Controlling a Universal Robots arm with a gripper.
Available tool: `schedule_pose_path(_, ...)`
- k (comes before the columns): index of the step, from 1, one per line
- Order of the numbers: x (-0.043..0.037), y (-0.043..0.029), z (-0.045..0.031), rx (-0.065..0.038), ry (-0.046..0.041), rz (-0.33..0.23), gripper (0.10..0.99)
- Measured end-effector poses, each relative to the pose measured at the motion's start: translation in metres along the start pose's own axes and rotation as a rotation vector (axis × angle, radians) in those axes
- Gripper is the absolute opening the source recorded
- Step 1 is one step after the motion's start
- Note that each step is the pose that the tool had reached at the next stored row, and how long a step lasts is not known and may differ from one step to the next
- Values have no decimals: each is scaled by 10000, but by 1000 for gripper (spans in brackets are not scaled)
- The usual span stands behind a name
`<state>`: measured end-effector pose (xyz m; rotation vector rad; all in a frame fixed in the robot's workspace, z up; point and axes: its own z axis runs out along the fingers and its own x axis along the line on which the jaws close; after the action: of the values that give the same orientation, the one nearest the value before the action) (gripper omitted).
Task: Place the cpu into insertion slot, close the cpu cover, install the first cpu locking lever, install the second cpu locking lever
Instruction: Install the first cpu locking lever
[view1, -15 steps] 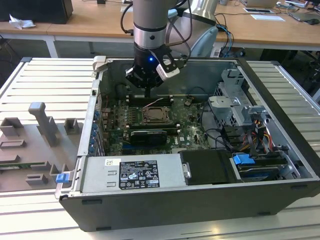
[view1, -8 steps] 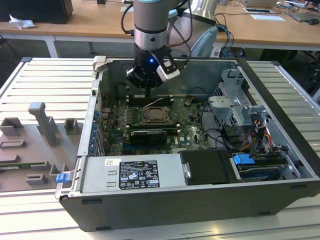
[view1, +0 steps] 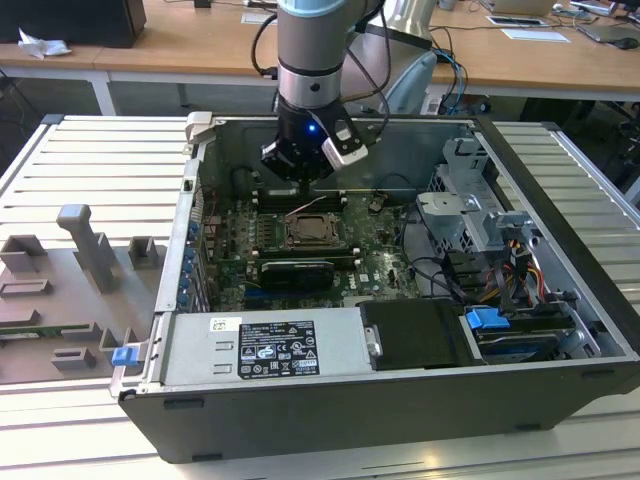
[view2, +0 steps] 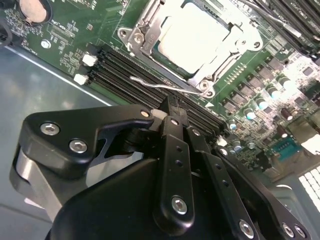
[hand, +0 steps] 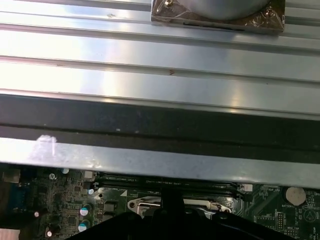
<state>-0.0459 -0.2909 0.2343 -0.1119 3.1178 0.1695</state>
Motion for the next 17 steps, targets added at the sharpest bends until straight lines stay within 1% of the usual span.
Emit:
schedule_pose_path(1, -4, -1, 6, 1, -35, 57, 106)
schedule_pose_path(3, -17, -3, 20, 2, -56, 85, 106)
schedule_pose_path(9, -80, -7, 52, 2, -56, 84, 106)
schedule_pose_path(17, -136, -8, 106, 3, -56, 84, 106)
